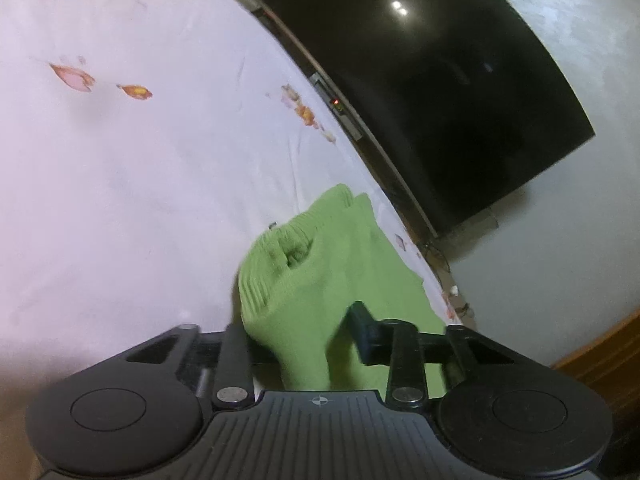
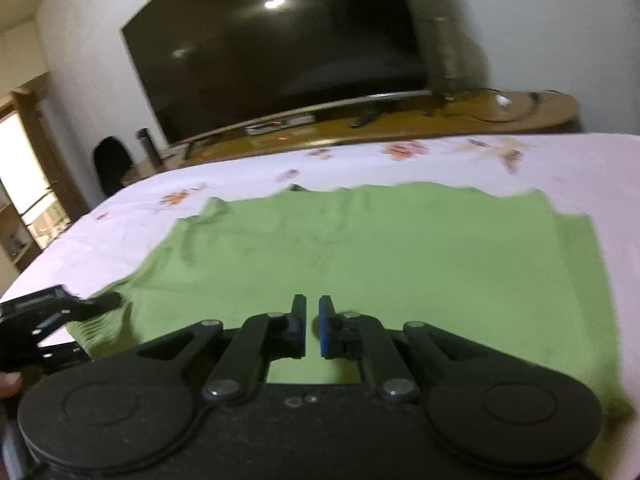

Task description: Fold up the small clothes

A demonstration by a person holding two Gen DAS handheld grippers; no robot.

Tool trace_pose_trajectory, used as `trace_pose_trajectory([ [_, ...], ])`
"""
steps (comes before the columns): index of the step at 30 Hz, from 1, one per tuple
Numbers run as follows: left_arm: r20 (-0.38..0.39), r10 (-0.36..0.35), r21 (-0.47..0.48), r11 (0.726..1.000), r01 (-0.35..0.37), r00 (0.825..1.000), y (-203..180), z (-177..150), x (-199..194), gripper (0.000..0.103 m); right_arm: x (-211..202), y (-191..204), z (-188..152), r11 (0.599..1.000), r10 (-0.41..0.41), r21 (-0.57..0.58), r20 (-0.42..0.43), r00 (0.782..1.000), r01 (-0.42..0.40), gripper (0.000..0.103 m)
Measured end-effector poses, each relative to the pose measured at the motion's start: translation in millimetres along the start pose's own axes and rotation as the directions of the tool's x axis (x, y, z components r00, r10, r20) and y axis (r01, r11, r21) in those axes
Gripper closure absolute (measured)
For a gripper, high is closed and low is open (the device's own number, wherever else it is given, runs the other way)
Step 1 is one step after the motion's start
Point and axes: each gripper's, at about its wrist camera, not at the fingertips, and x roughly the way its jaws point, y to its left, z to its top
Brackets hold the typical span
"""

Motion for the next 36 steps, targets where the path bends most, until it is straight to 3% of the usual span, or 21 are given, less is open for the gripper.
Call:
trace_pose_trajectory([
  [3,-0.033,-0.040,-0.044,0.998,0.039,0.999,9,7,3,0.072,14,9,2,0.999,0.039,-0.020,-0.010,0.999,-0.040,0.096],
  [5,-0.064,-0.029,-0.027,0.999,0.028,0.998,10,7,6,0.094,23,11,0,0.999,0.036,0.006,-0.027,0.999,-0.036,0.096],
  [9,-0.088,-0.068,0.012,0.998,0.069,0.994,11,11,4,0.095,29,17,-7,0.999,0.024,0.022,-0.038,0.999,-0.023,0.098],
  [12,-0.101,-0.100,0.044,0.994,0.105,0.990,7,15,1,0.096,34,24,-16,0.998,-0.040,-0.050,-0.029,0.999,0.039,0.103],
  [19,-0.162,-0.126,0.087,0.986,0.141,0.979,1,30,13,0.096,27,16,-23,0.981,-0.090,0.172,-0.021,0.996,0.093,0.103],
  [22,-0.178,-0.120,0.103,0.985,0.140,0.977,2,33,15,0.096,15,23,-20,0.973,-0.125,0.197,0.022,0.992,0.118,0.103],
  [23,-0.180,-0.118,0.100,0.985,0.137,0.977,4,33,12,0.096,22,20,-23,0.968,-0.141,0.205,-0.026,0.990,0.144,0.103],
  [28,-0.173,-0.103,0.191,0.972,0.136,0.980,-18,37,10,0.096,24,4,-31,0.963,-0.081,0.259,-0.010,0.997,0.081,0.103],
  [29,-0.174,-0.107,0.245,0.958,0.148,0.979,-34,37,9,0.096,22,-1,-33,0.957,-0.064,0.284,-0.005,0.998,0.063,0.103],
  [31,-0.182,-0.127,0.388,0.902,0.190,0.975,-80,32,7,0.096,19,-8,-36,0.944,-0.035,0.327,0.006,0.999,0.031,0.103],
  [33,-0.226,-0.184,0.484,0.831,0.275,0.956,-129,18,8,0.096,15,-16,-40,0.930,-0.009,0.369,0.022,1.000,0.001,0.103],
  [34,-0.262,-0.214,0.524,0.787,0.325,0.941,-154,7,10,0.096,12,-19,-42,0.920,0.002,0.392,0.030,1.000,-0.014,0.103],
  [36,-0.379,-0.264,0.548,0.708,0.445,0.887,-202,-26,23,0.096,7,-29,-48,0.888,0.026,0.458,0.050,0.998,-0.046,0.103],
])
